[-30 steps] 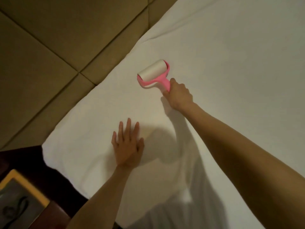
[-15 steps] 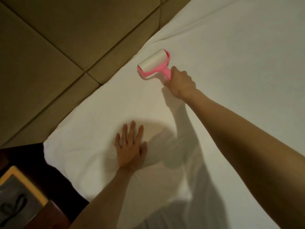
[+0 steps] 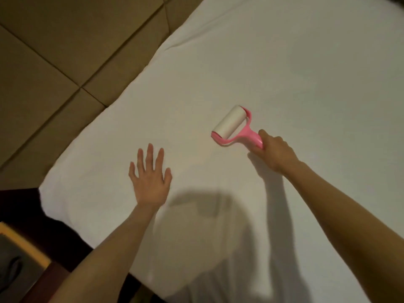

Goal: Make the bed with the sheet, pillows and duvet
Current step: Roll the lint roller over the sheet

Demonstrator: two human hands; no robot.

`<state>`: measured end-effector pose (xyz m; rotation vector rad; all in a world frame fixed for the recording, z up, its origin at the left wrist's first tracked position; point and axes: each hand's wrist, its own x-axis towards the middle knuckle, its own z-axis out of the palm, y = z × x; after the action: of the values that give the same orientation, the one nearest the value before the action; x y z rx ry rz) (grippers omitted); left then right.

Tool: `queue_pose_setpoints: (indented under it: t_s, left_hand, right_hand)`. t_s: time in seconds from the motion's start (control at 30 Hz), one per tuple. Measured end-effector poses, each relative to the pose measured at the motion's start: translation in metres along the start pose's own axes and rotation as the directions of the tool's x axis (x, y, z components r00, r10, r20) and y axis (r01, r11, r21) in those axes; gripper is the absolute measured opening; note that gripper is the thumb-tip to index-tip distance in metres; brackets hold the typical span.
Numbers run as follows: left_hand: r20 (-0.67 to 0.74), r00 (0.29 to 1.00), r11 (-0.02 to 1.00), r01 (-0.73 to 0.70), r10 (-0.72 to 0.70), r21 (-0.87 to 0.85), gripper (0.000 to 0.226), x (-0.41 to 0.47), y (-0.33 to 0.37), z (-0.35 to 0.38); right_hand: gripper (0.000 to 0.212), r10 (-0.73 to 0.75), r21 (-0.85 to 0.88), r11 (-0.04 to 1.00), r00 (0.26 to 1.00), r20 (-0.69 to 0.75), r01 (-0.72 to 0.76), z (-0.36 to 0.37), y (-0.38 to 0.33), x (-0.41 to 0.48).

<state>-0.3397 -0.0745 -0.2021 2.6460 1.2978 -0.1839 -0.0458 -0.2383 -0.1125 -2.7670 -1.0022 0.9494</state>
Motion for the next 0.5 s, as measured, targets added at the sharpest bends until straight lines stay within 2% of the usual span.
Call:
queue_pose_setpoints:
  t_s: [0.13,0.23,0.37,0.43,0.5]
  left_hand:
    - [0.019,1.000,1.000,-0.010,0.011,-0.002,0.058,-0.003,0.000,-0.003]
    - [0.023,0.998,0.998,0.052,-0.051,-0.041,0.054,-0.006,0.012,-0.007]
    - [-0.064,0.990,0.973,0.112,-0.127,-0.200,0.050,-0.019,0.048,-0.013]
    - [-0.079,0.992,0.960,0.074,-0.099,-0.268,0.048,-0.033,0.072,-0.013]
    - [-0.077,0.997,0.963,-0.034,0.014,-0.268,0.047,-0.053,0.099,-0.014]
  right_hand:
    - [0.035,0.069,0.015,0.998,0.997,-0.023,-0.069,0.018,0.051,-0.054]
    - [0.034,0.119,0.034,0.992,0.992,-0.032,-0.118,0.030,0.086,-0.091]
    - [0.032,0.170,0.061,0.984,0.985,-0.028,-0.168,0.045,0.131,-0.142]
    - [0.032,0.197,0.070,0.978,0.980,-0.013,-0.195,0.053,0.152,-0.170]
    - [0.032,0.222,0.065,0.973,0.975,0.020,-0.223,0.060,0.175,-0.200]
